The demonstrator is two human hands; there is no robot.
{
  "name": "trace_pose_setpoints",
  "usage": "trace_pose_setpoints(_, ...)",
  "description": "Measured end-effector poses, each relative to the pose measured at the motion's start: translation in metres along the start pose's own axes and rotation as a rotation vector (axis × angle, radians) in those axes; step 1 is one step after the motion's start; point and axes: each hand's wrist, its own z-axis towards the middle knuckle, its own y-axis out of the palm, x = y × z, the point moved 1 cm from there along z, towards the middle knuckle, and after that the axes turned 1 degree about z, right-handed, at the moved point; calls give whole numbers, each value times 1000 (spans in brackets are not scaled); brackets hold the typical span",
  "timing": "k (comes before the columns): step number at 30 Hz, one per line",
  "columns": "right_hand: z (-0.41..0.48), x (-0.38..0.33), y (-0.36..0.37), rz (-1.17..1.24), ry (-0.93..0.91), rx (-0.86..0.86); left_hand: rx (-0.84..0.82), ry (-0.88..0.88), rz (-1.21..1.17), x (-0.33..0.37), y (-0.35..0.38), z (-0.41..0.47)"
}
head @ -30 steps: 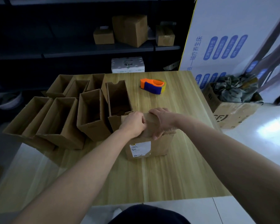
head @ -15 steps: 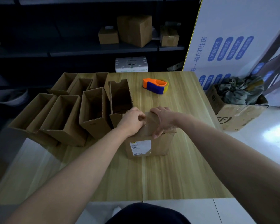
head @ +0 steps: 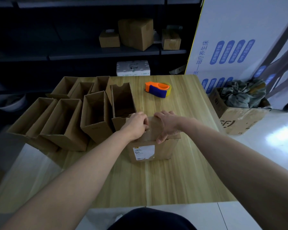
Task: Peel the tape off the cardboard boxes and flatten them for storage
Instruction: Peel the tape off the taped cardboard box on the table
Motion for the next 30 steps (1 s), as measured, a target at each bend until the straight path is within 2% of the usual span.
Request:
trace_pose_setpoints(22,2,-3,-3,-11,13,-10,86,123,2,-10,0,2)
trace_pose_setpoints(30,5,-3,-3,-12,6,-6,-61,171,236,5,-12,15)
